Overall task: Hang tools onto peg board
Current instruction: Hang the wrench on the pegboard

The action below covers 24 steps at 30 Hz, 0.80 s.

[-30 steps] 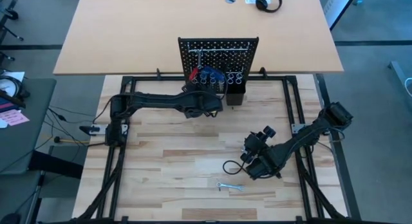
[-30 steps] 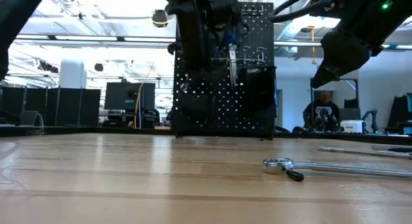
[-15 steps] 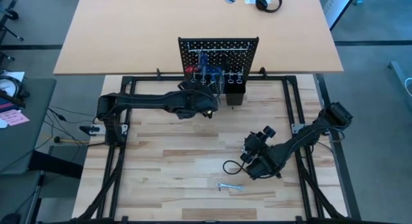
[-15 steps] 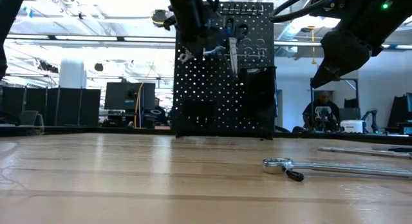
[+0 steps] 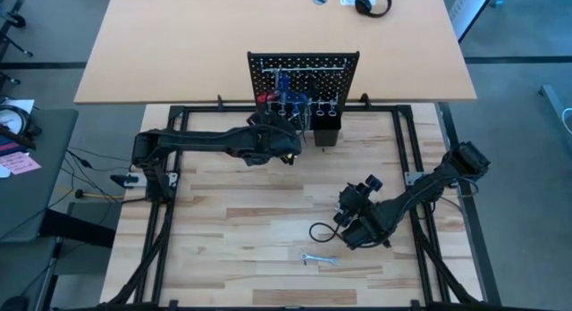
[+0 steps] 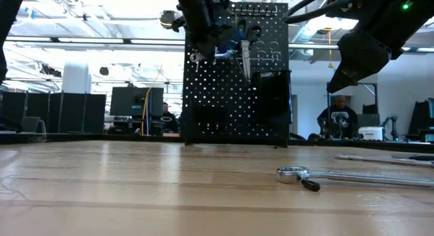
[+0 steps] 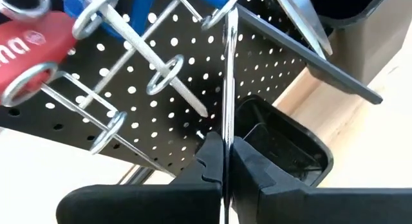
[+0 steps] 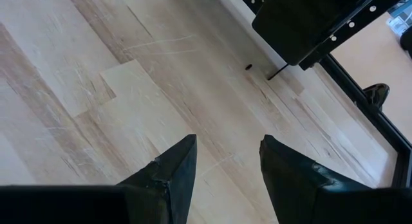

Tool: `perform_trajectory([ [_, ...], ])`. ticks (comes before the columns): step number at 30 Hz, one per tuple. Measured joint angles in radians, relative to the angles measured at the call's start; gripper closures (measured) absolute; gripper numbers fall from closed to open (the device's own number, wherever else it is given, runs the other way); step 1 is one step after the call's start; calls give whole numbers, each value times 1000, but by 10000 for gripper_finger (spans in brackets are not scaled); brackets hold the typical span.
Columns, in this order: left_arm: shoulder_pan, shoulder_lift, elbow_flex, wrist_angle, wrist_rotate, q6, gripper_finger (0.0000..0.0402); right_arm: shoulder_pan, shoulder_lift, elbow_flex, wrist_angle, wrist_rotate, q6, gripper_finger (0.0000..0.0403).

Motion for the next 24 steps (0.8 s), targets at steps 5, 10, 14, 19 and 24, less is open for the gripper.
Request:
perform_trajectory([
  [5,24,0,-68,34,48,-21,401,0,0,0,4,0,0,226],
  [10,26,0,-112,56,58,-33,401,-1,0,0,16,1,-6,226],
  [14,12,0,-112,59,60,-35,401,-2,0,0,17,1,-16,226],
  [19,-35,0,-112,49,62,-35,401,-2,0,0,18,1,-16,226],
  [24,-110,-6,-113,34,32,-36,401,-1,0,0,18,0,-17,226],
])
